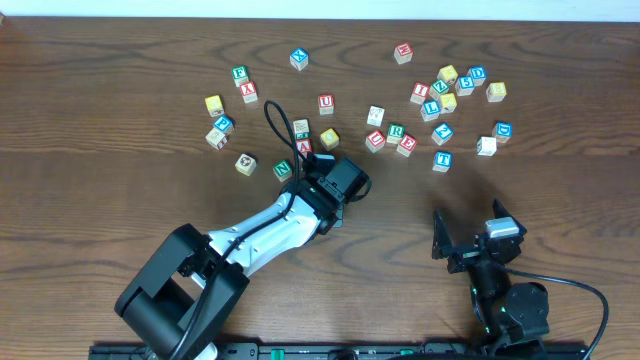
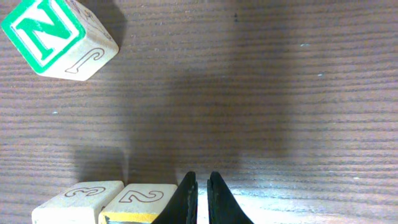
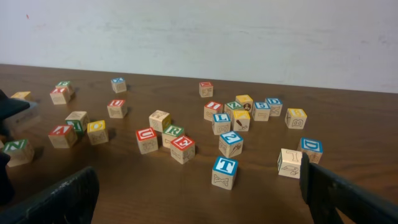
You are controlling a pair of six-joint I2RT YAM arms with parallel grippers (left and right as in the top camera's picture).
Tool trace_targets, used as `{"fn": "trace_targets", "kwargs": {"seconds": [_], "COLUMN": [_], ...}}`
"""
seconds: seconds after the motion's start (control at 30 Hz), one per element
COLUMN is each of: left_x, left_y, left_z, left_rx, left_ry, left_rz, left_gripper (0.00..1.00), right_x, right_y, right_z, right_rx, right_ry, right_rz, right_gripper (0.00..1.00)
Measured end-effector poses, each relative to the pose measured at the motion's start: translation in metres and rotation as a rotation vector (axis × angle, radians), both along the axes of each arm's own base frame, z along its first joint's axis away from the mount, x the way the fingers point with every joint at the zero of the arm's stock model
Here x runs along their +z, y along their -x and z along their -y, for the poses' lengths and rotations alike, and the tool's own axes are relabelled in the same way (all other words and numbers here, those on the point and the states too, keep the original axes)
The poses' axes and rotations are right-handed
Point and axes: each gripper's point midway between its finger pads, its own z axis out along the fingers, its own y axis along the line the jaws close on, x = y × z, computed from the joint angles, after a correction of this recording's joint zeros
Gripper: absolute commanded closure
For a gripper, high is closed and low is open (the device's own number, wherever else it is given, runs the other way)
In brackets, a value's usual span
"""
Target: Spell out CORL
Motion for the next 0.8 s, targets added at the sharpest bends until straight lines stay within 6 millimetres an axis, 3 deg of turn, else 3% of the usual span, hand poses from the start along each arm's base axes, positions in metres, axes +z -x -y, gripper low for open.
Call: {"fn": "trace_targets", "kwargs": {"seconds": [0.37, 0.63, 0.8], "left_x": [0.006, 0.055, 0.085], "left_y": [-0.005, -0.023, -0.038], "left_z": [0.011, 0.042, 0.052], "left_rx": [-0.039, -0.163, -0.182], "left_ry": [0.032, 0.069, 0.098], "left_rz": [0.008, 0.017, 0.050], "left_gripper": [0.92, 0.92, 0.91], "right_x": [0.000, 0.000, 0.000], "right_y": [0.000, 0.000, 0.000], "right_z": [0.000, 0.000, 0.000], "right_rx": [0.000, 0.000, 0.000], "right_ry": [0.000, 0.000, 0.000], "right_rz": [0.000, 0.000, 0.000], "right_gripper": [0.01, 0.01, 0.01]}}
